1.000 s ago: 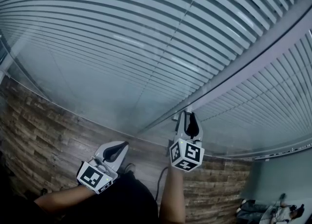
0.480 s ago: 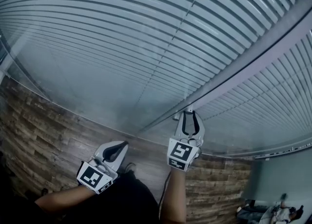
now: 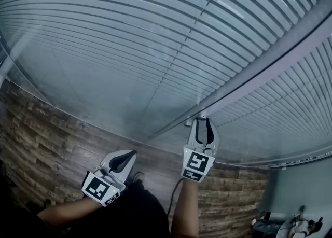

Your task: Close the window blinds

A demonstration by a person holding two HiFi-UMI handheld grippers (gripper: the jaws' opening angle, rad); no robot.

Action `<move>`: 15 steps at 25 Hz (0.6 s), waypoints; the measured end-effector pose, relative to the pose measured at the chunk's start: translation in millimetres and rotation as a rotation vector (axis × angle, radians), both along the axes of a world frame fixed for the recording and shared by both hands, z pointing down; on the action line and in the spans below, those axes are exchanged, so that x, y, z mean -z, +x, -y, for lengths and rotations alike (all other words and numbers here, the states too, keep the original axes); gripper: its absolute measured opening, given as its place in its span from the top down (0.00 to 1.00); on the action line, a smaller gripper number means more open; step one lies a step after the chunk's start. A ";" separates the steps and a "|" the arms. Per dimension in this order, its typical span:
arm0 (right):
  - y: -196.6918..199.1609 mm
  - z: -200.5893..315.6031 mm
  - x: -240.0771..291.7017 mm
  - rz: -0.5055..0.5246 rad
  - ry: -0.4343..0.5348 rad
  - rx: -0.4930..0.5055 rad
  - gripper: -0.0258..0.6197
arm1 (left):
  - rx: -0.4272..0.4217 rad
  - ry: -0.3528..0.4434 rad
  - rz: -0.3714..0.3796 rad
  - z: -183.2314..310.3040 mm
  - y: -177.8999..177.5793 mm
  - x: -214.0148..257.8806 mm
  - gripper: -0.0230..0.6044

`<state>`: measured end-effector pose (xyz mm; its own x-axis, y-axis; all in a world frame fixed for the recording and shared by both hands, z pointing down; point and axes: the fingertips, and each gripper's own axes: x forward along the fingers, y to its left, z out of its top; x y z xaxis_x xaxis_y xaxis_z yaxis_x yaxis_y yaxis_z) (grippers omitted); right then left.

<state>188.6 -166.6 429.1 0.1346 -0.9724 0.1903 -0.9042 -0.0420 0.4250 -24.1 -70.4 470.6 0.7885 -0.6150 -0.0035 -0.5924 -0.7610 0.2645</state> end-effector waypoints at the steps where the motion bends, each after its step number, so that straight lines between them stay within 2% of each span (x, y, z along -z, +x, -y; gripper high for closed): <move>1: -0.9 -2.6 1.4 0.025 0.013 -0.005 0.74 | 0.000 0.000 -0.001 -0.3 -0.1 0.5 0.97; 8: -0.9 -22.3 21.7 0.171 0.110 -0.008 0.75 | -0.018 0.010 -0.008 -4.1 13.2 6.1 0.97; 12: -8.9 -41.6 23.6 0.282 0.165 -0.012 0.83 | -0.024 0.019 -0.010 -4.7 10.8 3.0 0.97; 15: -14.0 -56.2 20.1 0.288 0.181 -0.016 0.89 | -0.034 0.032 -0.011 -5.6 10.8 3.1 0.97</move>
